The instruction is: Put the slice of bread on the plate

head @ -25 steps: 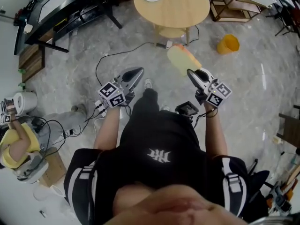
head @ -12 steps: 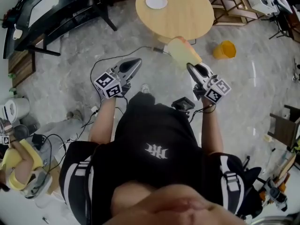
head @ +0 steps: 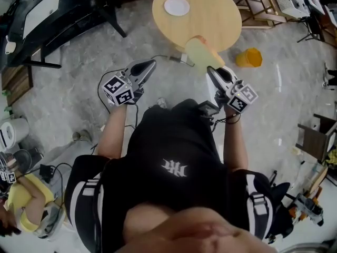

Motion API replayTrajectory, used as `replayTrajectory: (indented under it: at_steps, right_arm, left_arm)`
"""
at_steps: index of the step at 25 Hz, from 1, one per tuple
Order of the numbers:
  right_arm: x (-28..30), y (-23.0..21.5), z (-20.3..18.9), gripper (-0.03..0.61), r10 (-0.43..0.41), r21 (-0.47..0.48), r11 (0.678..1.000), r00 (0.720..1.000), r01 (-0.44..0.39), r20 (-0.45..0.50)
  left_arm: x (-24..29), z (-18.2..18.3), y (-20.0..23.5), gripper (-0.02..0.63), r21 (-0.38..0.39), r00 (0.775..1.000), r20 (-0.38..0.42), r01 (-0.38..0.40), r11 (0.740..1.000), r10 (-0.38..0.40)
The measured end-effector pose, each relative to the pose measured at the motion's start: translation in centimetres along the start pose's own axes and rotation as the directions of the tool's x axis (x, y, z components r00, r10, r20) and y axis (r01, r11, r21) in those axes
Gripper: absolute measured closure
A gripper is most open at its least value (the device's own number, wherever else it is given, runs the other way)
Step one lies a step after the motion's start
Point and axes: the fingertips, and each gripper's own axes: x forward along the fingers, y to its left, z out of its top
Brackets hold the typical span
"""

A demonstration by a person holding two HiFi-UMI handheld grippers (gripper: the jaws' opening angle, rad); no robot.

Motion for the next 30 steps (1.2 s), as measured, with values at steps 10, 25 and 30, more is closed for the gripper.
replayTrajectory:
  at_steps: [10,25,30]
  right_arm:
    - [2.7,-5.3,1.6,0.489,0.020,0.022,1.000,1.000,-0.019,-0.012]
    - [12.2,-20.2,8.5,0.489,0.153,0.071,0.986,0.988,-0.151,-0.033]
    - [15.2,-24.9,11.0,0.489,0.206,0.087,0.975,0.978,-0.203,-0.035]
  left_arm:
    - [3.9,1.2,4.0,0.606,-0.010,1.000,-0.005,-0.018,1.000,0.018]
    - [14.3,7.3,14.7,0.606,0.018,0.992,-0.042,-0.120,0.993,0.121]
    - [17.6,8.9,18.2,0.606,0.003,0.983,-0.064,-0.173,0.985,0.173]
